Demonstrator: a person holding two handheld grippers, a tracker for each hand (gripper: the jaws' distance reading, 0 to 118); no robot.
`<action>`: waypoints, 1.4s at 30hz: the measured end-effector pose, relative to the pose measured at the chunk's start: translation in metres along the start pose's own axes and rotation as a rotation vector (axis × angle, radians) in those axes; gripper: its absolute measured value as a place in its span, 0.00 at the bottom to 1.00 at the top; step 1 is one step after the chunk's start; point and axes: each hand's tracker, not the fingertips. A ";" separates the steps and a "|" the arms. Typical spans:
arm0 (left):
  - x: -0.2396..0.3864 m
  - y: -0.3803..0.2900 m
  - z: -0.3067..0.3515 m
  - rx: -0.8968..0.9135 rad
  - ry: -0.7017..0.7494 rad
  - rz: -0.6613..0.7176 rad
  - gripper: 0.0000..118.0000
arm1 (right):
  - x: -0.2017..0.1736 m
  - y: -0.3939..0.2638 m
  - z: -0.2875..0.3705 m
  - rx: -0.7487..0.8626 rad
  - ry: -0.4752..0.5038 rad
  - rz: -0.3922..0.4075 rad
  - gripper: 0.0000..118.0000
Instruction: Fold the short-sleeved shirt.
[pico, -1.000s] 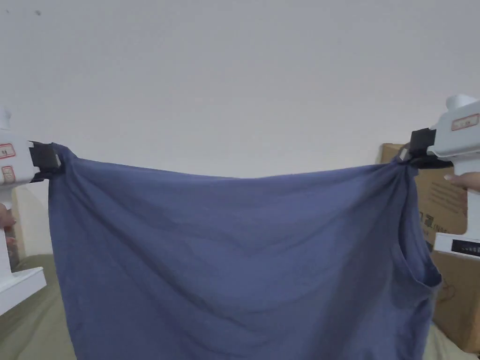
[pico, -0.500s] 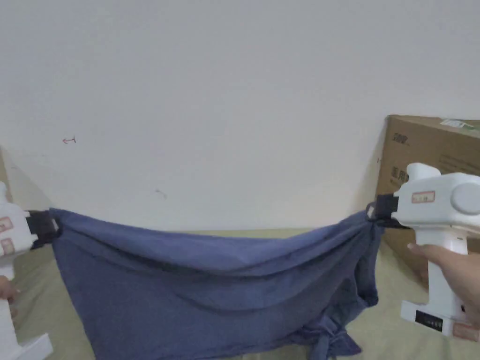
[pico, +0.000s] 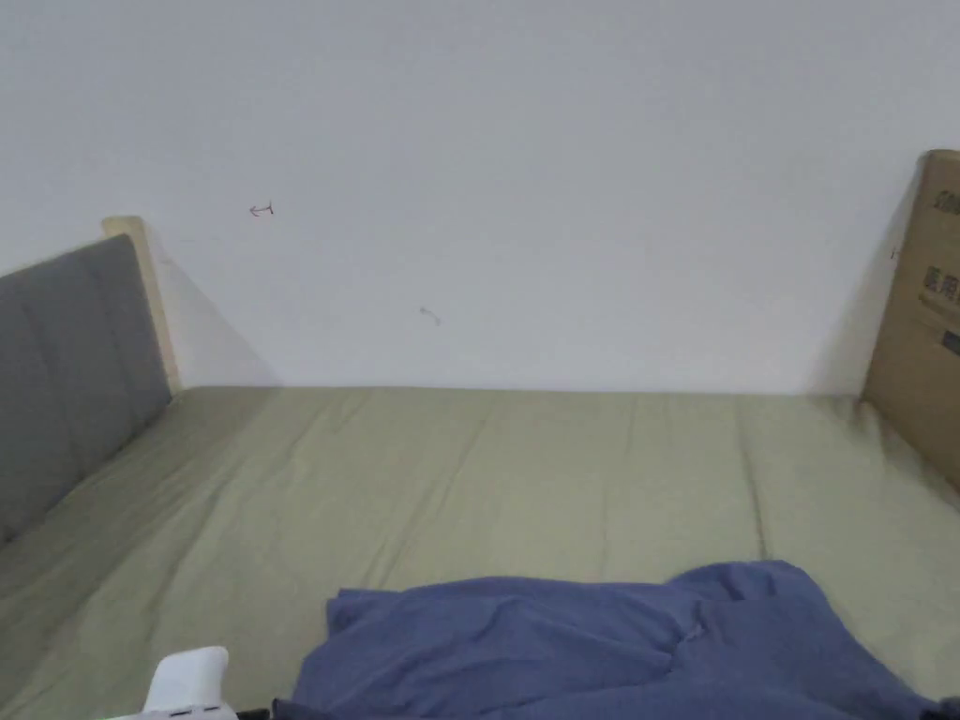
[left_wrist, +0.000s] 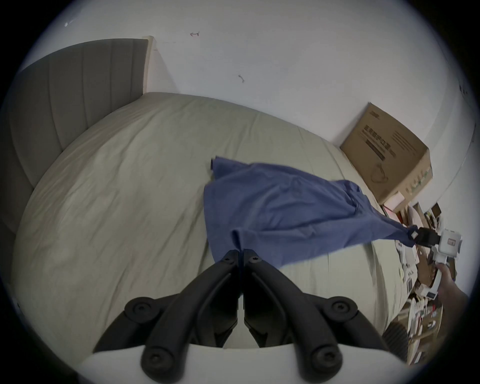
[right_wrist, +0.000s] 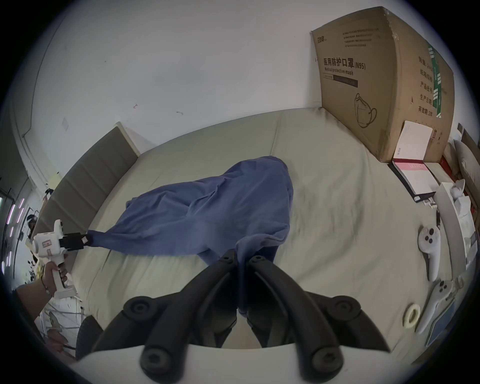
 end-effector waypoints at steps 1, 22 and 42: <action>0.000 -0.008 0.008 -0.005 -0.006 -0.004 0.02 | -0.001 -0.006 0.010 0.004 0.014 -0.001 0.03; -0.032 -0.090 0.092 -0.311 0.037 -0.116 0.02 | 0.002 -0.116 0.075 -0.393 -0.128 0.025 0.03; 0.048 -0.028 0.144 0.179 -0.063 -0.167 0.22 | -0.061 -0.056 0.159 0.324 0.065 -0.009 0.40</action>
